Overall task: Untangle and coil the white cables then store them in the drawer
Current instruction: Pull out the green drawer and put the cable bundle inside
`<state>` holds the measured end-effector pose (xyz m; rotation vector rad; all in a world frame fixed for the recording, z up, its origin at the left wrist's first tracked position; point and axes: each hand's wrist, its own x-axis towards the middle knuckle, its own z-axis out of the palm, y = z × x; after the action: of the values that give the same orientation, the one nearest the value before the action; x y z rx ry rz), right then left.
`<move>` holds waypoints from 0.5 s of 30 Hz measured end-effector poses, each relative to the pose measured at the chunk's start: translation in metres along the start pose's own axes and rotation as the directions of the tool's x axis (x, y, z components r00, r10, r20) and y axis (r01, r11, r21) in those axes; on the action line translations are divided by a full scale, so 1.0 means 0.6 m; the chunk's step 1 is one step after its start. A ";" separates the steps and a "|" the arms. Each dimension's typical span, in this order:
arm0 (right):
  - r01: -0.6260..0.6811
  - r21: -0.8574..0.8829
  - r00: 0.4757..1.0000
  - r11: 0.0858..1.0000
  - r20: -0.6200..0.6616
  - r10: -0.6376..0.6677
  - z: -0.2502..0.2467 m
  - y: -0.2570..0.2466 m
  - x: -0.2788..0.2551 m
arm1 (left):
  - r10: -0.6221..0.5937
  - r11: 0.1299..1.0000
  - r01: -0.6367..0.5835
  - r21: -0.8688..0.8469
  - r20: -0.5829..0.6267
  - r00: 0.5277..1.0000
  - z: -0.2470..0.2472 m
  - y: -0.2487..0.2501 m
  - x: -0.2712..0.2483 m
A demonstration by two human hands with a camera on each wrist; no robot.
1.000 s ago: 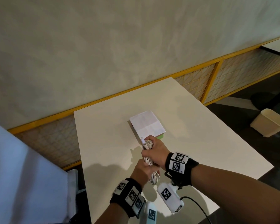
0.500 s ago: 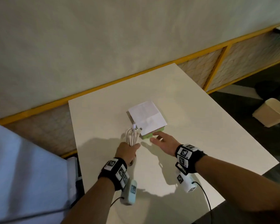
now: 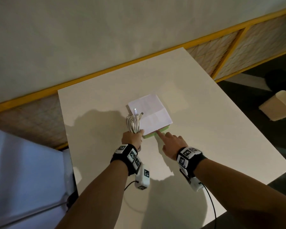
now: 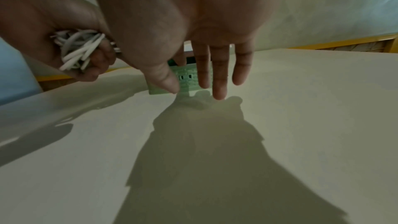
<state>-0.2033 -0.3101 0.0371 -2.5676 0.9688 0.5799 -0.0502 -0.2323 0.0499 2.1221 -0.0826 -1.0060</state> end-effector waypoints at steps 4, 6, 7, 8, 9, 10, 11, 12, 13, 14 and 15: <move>0.003 0.001 1.000 1.000 -0.014 -0.003 0.005 0.000 0.006 | -0.025 1.000 0.025 -0.009 0.012 1.000 0.005 0.008 0.009; -0.006 0.011 0.999 1.000 -0.041 0.007 0.006 -0.004 0.012 | -0.021 1.000 0.021 -0.009 0.015 1.000 0.004 0.009 0.014; -0.015 0.020 0.999 1.000 -0.049 0.016 0.006 -0.006 0.015 | -0.018 1.000 0.018 -0.008 0.015 1.000 0.004 0.008 0.016; -0.024 0.031 0.998 0.999 -0.056 0.025 0.006 -0.008 0.017 | -0.017 1.000 0.017 -0.004 0.017 1.000 0.005 0.007 0.017; -0.031 0.043 0.997 0.999 -0.066 0.034 0.006 -0.009 0.019 | -0.021 1.000 0.021 -0.002 0.019 1.000 0.004 0.006 0.018; -0.035 0.055 0.996 0.998 -0.078 0.039 0.005 -0.009 0.020 | -0.022 1.000 0.022 -0.004 0.021 1.000 0.005 0.006 0.019; -0.033 0.064 0.995 0.997 -0.090 0.039 0.004 -0.008 0.019 | -0.023 1.000 0.023 -0.007 0.022 1.000 0.005 0.006 0.019; -0.027 0.070 0.995 0.997 -0.097 0.034 0.004 -0.007 0.016 | -0.024 1.000 0.024 -0.007 0.023 0.999 0.005 0.006 0.018; -0.020 0.076 0.995 0.997 -0.099 0.027 0.005 -0.004 0.010 | -0.025 1.000 0.025 -0.006 0.026 0.999 0.004 0.006 0.019; -0.011 0.082 0.995 0.997 -0.095 0.019 0.009 -0.001 0.001 | -0.027 1.000 0.027 -0.004 0.030 0.999 0.004 0.005 0.019; -0.004 0.083 0.996 0.997 -0.092 0.011 0.014 0.003 -0.009 | -0.029 1.000 0.029 0.001 0.034 0.999 0.003 0.006 0.019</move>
<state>-0.2103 -0.3045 0.0319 -2.5372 1.0113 0.4162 -0.0427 -0.2397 0.0445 2.1122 -0.0689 -1.0587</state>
